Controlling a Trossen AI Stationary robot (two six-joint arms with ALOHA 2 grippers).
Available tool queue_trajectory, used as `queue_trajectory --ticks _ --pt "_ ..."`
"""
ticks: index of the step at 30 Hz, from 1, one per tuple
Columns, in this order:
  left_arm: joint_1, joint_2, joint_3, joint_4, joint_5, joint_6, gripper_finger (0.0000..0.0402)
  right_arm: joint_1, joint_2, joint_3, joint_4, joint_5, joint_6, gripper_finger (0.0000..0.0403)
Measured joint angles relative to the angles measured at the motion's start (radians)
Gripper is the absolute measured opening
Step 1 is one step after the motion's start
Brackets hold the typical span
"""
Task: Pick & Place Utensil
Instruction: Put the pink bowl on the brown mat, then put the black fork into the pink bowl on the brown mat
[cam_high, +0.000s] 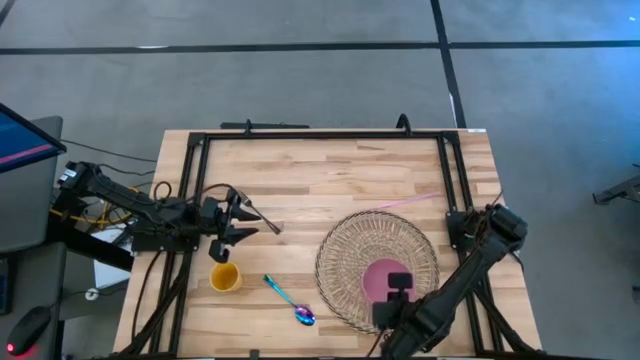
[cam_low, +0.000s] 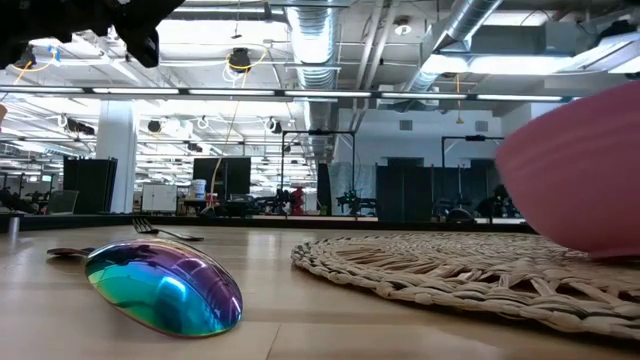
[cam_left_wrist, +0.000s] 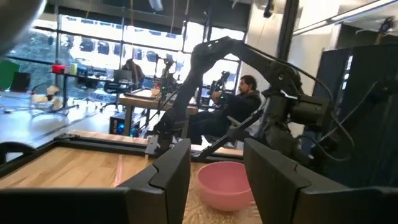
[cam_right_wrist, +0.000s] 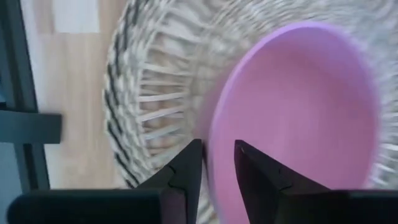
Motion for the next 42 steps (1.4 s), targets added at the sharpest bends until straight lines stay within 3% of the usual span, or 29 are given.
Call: queue_trajectory --ticks 4,8,15,23,29,32,37,42 --pt "0.0 0.0 0.0 0.039 0.075 0.002 0.015 0.008 -0.006 0.05 -0.095 0.1 0.0 0.0088" --pt "0.0 0.0 0.0 0.062 0.122 0.002 0.015 0.033 -0.053 0.055 -0.072 0.22 0.008 0.0088" --pt "0.0 0.0 0.0 0.076 0.122 0.01 0.015 0.067 -0.073 0.055 -0.004 0.222 0.008 0.0087" --pt "0.0 0.016 0.0 0.097 0.118 0.023 0.015 0.076 -0.099 0.053 -0.101 0.225 0.096 0.0086" --pt "0.0 0.084 0.003 0.094 0.118 0.02 0.0148 0.097 -0.098 -0.045 -0.022 0.258 0.15 0.0071" --pt "0.0 0.141 0.043 0.092 0.117 0.001 0.0137 0.098 -0.098 -0.09 -0.038 0.222 0.221 0.006" --pt "0.0 0.268 0.183 -0.043 0.093 0.002 0.0108 0.09 -0.171 -0.161 -0.058 0.155 0.251 0.0045" --pt "0.0 0.399 0.374 -0.328 0.036 0.045 0.0098 0.088 -0.346 -0.24 -0.045 0.211 0.193 0.0031"
